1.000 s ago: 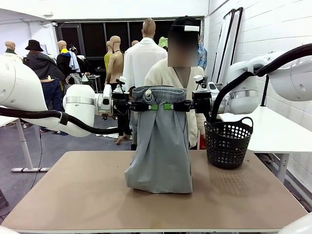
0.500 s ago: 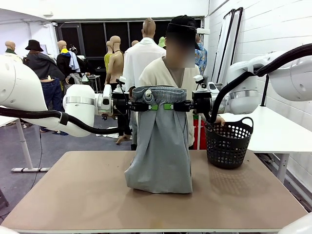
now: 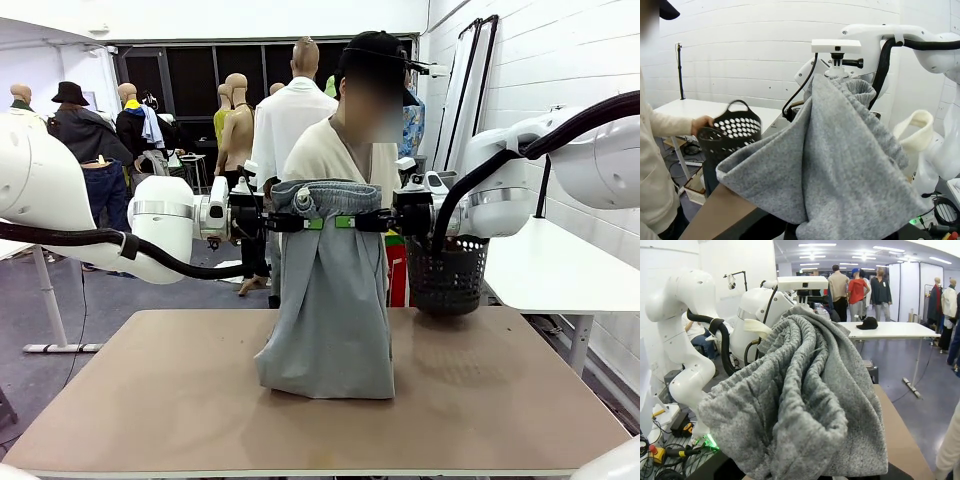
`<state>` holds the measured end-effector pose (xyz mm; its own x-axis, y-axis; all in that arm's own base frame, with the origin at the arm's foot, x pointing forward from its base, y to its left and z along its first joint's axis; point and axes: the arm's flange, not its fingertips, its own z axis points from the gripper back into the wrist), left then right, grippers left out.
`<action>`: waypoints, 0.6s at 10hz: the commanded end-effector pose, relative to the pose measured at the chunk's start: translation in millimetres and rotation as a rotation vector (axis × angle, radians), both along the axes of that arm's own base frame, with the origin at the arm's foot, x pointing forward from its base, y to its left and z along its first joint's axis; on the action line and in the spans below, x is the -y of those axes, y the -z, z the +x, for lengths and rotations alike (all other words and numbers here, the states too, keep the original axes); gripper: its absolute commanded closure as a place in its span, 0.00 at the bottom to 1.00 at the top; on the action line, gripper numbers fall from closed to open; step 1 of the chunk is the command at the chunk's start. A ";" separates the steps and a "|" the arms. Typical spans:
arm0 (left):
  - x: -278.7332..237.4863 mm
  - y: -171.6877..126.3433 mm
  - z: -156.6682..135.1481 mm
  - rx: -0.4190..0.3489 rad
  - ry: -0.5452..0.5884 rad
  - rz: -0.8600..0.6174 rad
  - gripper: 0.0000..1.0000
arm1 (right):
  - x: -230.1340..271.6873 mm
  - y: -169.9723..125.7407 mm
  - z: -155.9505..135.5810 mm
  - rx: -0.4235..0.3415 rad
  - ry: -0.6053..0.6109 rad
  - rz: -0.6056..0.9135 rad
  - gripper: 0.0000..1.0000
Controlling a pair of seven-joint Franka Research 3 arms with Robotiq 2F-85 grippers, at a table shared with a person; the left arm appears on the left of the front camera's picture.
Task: Fold the training pants.
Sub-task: Fold the Training pants in half.
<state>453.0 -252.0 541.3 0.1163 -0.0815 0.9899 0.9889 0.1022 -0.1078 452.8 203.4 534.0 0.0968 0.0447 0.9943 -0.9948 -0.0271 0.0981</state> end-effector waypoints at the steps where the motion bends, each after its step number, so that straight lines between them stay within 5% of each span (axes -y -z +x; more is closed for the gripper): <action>1: -9.3 4.1 -8.5 -0.039 0.009 0.004 1.00 | -9.1 2.4 -1.2 -0.050 -0.017 -0.001 1.00; 6: -9.3 -2.5 46.3 -0.047 0.013 0.004 1.00 | -30.3 -8.9 48.9 -0.024 -0.081 -0.033 1.00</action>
